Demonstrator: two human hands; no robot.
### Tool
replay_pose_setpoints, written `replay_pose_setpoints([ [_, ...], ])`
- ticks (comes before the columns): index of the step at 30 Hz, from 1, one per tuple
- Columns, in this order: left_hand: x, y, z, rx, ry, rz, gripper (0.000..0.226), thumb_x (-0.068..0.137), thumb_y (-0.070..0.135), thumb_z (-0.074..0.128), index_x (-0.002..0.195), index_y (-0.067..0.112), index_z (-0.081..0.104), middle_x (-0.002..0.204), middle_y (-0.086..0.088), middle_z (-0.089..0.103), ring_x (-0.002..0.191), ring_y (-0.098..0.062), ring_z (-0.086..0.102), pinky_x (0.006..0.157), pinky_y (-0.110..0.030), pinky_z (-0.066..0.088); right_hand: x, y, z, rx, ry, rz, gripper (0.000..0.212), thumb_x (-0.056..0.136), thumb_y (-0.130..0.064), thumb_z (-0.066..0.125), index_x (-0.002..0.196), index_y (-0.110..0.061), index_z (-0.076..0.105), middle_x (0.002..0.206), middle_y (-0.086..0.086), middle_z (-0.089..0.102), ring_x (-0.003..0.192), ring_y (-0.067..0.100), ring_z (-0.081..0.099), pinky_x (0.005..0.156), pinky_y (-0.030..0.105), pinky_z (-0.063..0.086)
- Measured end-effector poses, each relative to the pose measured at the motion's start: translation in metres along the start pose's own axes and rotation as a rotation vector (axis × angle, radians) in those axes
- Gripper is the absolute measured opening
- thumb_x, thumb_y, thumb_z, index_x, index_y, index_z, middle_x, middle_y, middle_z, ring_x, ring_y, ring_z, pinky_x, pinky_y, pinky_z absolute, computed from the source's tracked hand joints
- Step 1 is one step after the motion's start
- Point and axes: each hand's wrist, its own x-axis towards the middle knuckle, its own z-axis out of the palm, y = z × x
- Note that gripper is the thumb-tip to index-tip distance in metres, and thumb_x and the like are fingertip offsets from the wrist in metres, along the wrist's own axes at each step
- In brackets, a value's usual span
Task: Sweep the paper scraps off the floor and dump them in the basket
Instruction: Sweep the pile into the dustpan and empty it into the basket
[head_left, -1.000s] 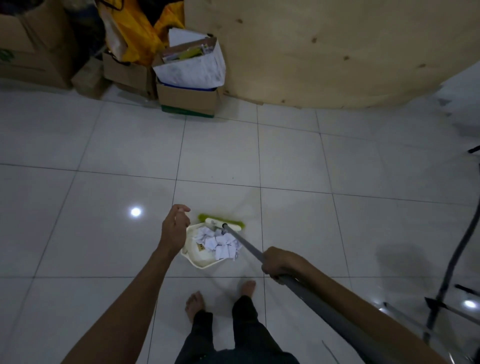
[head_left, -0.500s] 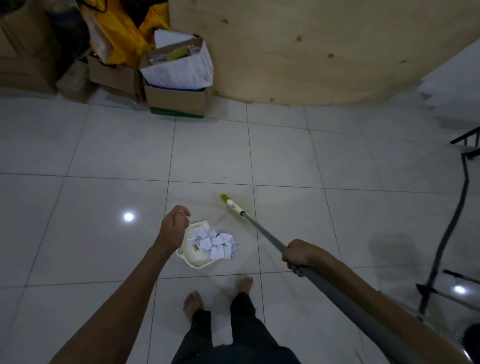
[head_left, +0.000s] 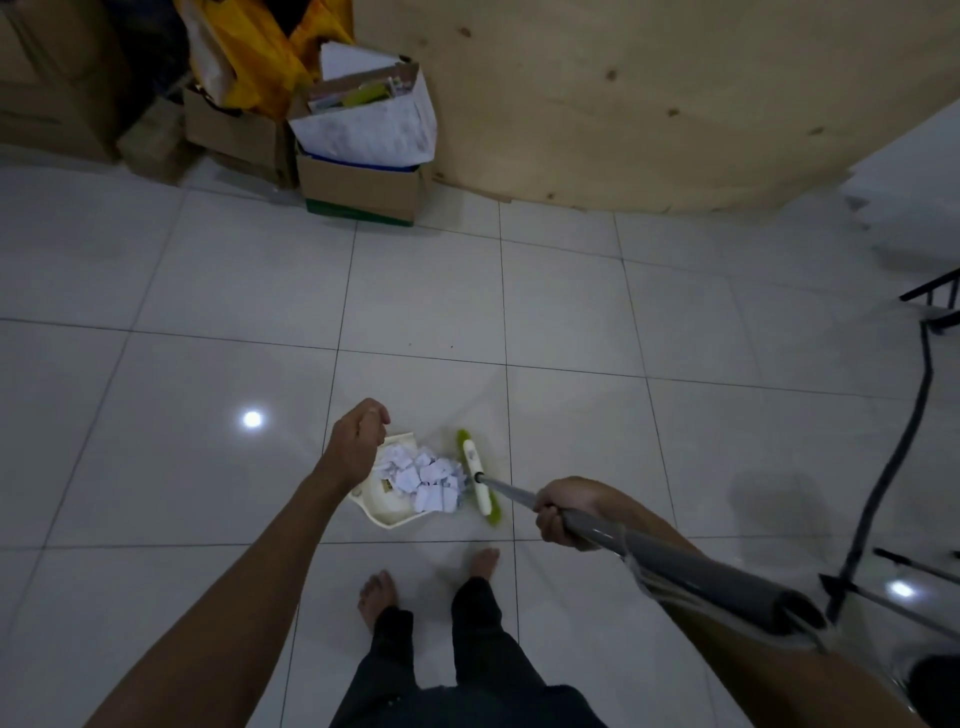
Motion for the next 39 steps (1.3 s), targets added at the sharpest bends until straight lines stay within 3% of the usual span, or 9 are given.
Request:
replay_pose_setpoints([
  [9,-0.004,0.002,0.006,0.016,0.008,0.015,0.043,0.077,0.041,0.025,0.078,0.007,0.051,0.064,-0.003,0.048,0.061,-0.018,0.045,0.061,-0.029,0.038,-0.012,-0.010,0.023,0.034,-0.142,0.020,0.039,0.097,-0.013,0.035,0.058,-0.010,0.041,0.037,-0.002,0.039,0.024,0.006,0.036,0.026,0.014,0.033],
  [14,-0.007,0.003,-0.001,-0.007,0.023,0.008,0.036,0.074,0.041,0.027,0.072,0.014,0.049,0.062,-0.005,0.047,0.059,-0.020,0.043,0.061,-0.030,0.037,-0.028,-0.009,0.013,-0.047,-0.090,-0.015,0.028,0.098,-0.012,0.034,0.071,-0.011,0.039,0.037,-0.004,0.039,0.025,0.005,0.035,0.027,0.012,0.031],
  [19,-0.009,0.009,-0.013,-0.013,0.054,-0.003,0.040,0.073,0.042,0.027,0.074,0.010,0.049,0.061,-0.006,0.046,0.060,-0.020,0.043,0.061,-0.030,0.037,-0.049,-0.001,-0.008,-0.152,0.015,-0.063,0.029,0.098,-0.011,0.037,0.069,-0.011,0.040,0.037,-0.004,0.040,0.025,0.005,0.034,0.026,0.013,0.030],
  [23,-0.011,0.012,-0.020,-0.024,0.104,-0.033,0.028,0.079,0.029,0.030,0.074,0.008,0.049,0.062,-0.007,0.046,0.059,-0.020,0.043,0.058,-0.029,0.037,-0.044,0.000,-0.015,-0.237,0.110,-0.138,0.023,0.097,-0.006,0.039,0.074,-0.008,0.042,0.045,-0.001,0.042,0.025,0.006,0.034,0.027,0.014,0.029],
  [28,-0.014,0.012,-0.022,-0.001,0.196,-0.068,0.034,0.079,0.028,0.029,0.080,0.002,0.052,0.066,-0.010,0.050,0.061,-0.019,0.046,0.059,-0.026,0.038,-0.005,-0.003,0.005,-0.385,0.222,-0.223,0.010,0.093,-0.004,0.044,0.086,-0.001,0.050,0.056,0.004,0.045,0.036,0.011,0.041,0.037,0.019,0.035],
  [32,-0.022,0.004,-0.024,0.024,0.206,-0.040,0.044,0.079,0.037,0.028,0.083,0.002,0.053,0.066,-0.011,0.051,0.061,-0.019,0.048,0.057,-0.027,0.039,0.015,-0.001,0.038,-0.403,0.183,-0.279,0.009,0.091,0.000,0.043,0.096,0.004,0.049,0.058,0.010,0.050,0.038,0.014,0.046,0.041,0.022,0.039],
  [39,-0.031,-0.010,-0.033,0.011,0.242,-0.041,0.044,0.079,0.038,0.025,0.082,0.004,0.053,0.064,-0.009,0.051,0.061,-0.020,0.048,0.059,-0.028,0.039,0.009,0.005,0.077,-0.349,0.055,-0.178,0.017,0.092,-0.004,0.042,0.076,-0.003,0.047,0.044,0.003,0.043,0.028,0.010,0.038,0.036,0.015,0.033],
])
